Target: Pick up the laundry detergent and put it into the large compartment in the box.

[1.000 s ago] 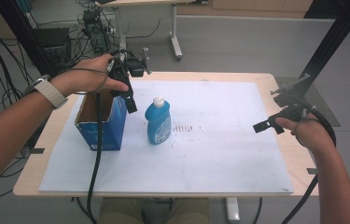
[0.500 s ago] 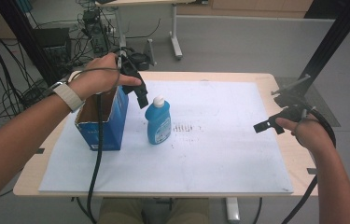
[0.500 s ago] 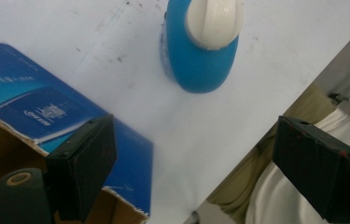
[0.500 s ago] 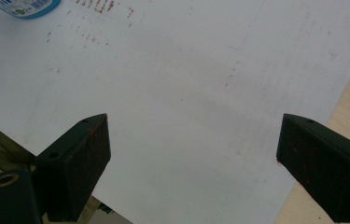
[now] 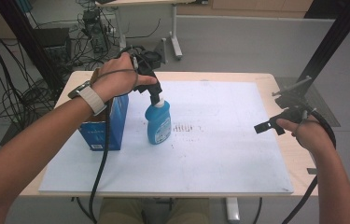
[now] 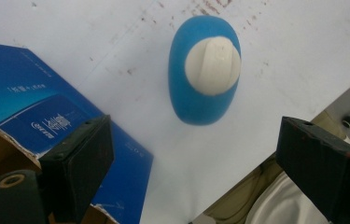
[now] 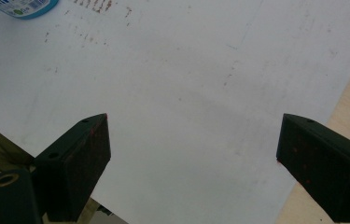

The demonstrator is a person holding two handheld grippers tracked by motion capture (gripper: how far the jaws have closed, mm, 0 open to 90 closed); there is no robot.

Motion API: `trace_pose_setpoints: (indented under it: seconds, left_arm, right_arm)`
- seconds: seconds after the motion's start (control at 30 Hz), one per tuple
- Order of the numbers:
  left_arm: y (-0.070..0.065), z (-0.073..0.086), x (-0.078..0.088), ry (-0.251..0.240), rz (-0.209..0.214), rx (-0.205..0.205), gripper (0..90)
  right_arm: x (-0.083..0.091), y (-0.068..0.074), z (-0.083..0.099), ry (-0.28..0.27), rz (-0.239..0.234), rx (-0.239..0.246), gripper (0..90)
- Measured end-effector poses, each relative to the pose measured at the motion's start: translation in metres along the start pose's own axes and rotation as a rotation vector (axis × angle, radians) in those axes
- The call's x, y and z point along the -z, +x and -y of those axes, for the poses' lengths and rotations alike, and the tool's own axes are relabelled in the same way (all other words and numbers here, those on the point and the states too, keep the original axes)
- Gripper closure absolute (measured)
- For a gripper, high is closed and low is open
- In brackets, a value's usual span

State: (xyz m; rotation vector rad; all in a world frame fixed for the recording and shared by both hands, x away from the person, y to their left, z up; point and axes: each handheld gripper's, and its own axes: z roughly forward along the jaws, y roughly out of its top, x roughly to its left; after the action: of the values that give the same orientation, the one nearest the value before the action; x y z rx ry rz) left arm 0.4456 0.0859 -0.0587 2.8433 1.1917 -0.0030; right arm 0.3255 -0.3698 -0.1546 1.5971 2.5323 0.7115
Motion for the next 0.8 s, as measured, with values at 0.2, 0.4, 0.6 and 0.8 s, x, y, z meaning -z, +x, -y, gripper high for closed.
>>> trace_pose_setpoints:
  seconds: [0.2, 0.4, 0.6, 0.8]
  left_arm:
    - [-0.004, -0.009, -0.003, -0.005, 0.006, -0.01, 8.5]
    - [-0.006, -0.014, -0.008, -0.008, 0.005, 0.003, 8.5]
    - [-0.007, -0.018, -0.011, -0.004, 0.0, 0.011, 8.6]
    - [-0.006, -0.021, -0.016, -0.003, 0.007, 0.008, 8.6]
  right_arm:
    - [0.0, -0.002, 0.002, -0.003, -0.001, -0.001, 9.9]
    - [0.0, -0.004, 0.006, -0.007, -0.003, -0.004, 9.9]
    - [0.002, -0.005, 0.008, -0.009, -0.001, -0.007, 9.9]
    - [0.002, -0.003, 0.008, -0.011, -0.003, -0.007, 9.9]
